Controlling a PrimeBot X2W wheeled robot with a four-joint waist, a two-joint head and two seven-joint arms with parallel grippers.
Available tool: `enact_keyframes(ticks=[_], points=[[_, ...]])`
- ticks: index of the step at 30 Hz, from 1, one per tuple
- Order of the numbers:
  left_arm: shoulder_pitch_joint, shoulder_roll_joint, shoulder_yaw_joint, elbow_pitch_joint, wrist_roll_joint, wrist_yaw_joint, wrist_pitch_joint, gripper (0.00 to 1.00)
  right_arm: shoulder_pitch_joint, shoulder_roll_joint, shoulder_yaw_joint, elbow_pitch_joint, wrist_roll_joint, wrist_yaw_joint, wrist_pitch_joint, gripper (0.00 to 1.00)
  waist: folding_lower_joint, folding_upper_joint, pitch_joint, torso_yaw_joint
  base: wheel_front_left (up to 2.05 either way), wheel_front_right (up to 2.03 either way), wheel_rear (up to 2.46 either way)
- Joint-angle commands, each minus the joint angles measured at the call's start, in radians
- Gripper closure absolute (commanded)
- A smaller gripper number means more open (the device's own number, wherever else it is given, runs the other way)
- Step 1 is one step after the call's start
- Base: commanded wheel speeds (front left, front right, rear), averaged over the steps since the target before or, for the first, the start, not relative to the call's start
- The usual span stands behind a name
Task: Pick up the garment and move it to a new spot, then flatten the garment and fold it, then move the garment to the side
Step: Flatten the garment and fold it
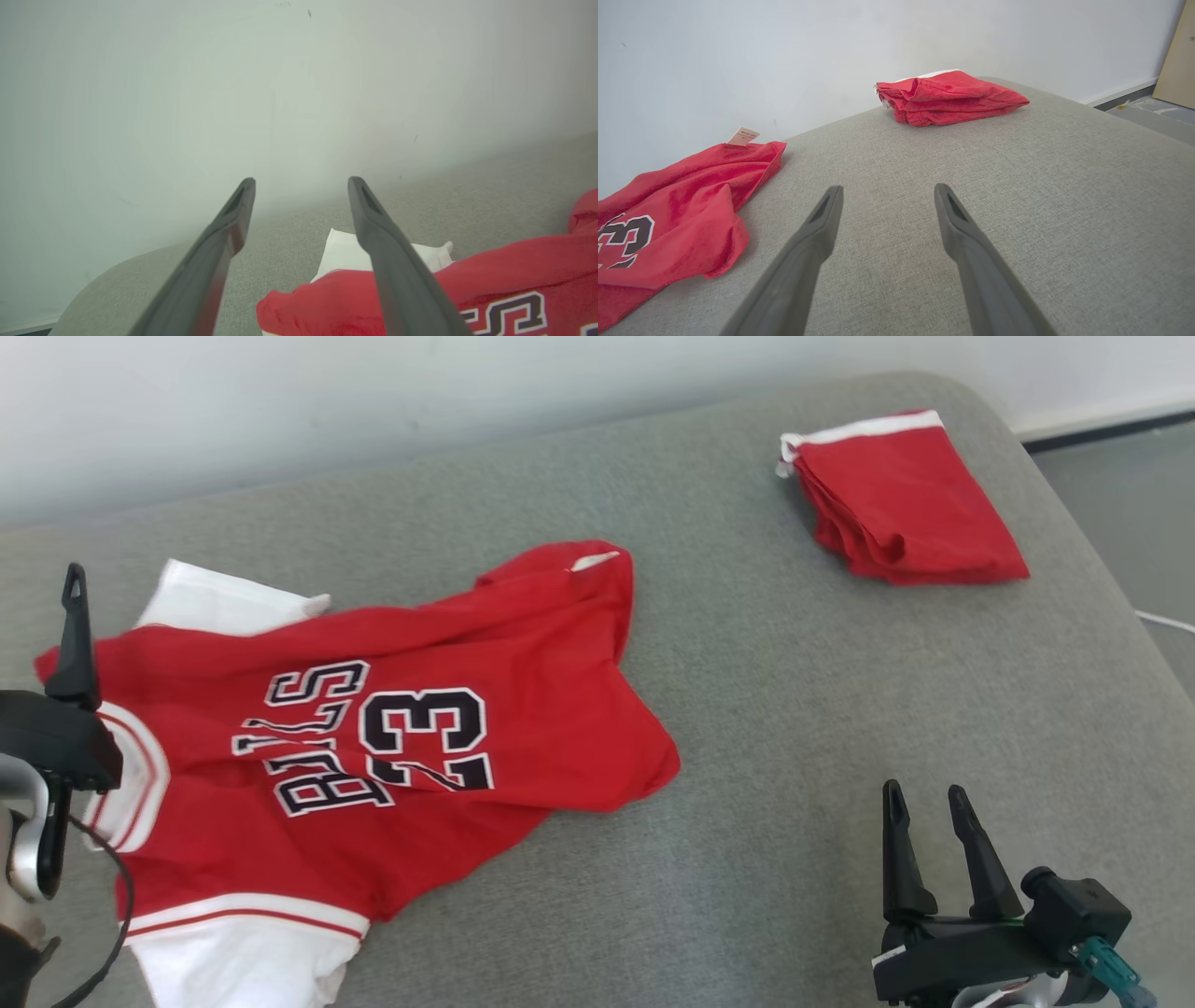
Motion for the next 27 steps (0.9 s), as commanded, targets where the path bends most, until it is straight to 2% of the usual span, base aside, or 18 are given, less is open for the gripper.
enact_keyframes(ticks=[1, 5, 12, 21, 27], points=[[0.02, -0.005, 0.016, -0.024, -0.006, -0.004, -0.008, 0.0, 0.012, 0.003, -0.001, 0.0, -0.008, -0.003, -0.004, 0.0, 0.0, 0.0001, -0.038, 0.037, 0.0, 0.0, 0.0], [0.068, -0.018, 0.061, -0.129, 0.004, 0.01, -0.01, 0.0, 0.024, 0.003, -0.005, 0.002, -0.01, -0.003, -0.004, 0.0, 0.0, 0.0001, -0.071, 0.075, 0.0, 0.0, 0.0], [0.244, -0.067, 0.154, -0.358, 0.033, 0.044, -0.01, 0.0, 0.055, 0.003, -0.011, 0.005, -0.013, -0.003, -0.004, 0.0, 0.0, 0.0001, -0.118, 0.158, 0.0, 0.0, 0.0], [0.447, -0.132, 0.186, -0.49, 0.051, 0.064, -0.01, 0.0, 0.082, 0.003, -0.009, 0.014, -0.019, -0.003, -0.004, 0.0, 0.0, 0.0001, -0.162, 0.23, 0.0, 0.0, 0.0], [0.545, -0.173, 0.191, -0.553, 0.077, 0.076, -0.01, 0.0, 0.096, 0.003, -0.006, 0.019, -0.021, -0.003, -0.004, 0.0, 0.0, 0.0001, -0.181, 0.254, 0.0, 0.0, 0.0]])
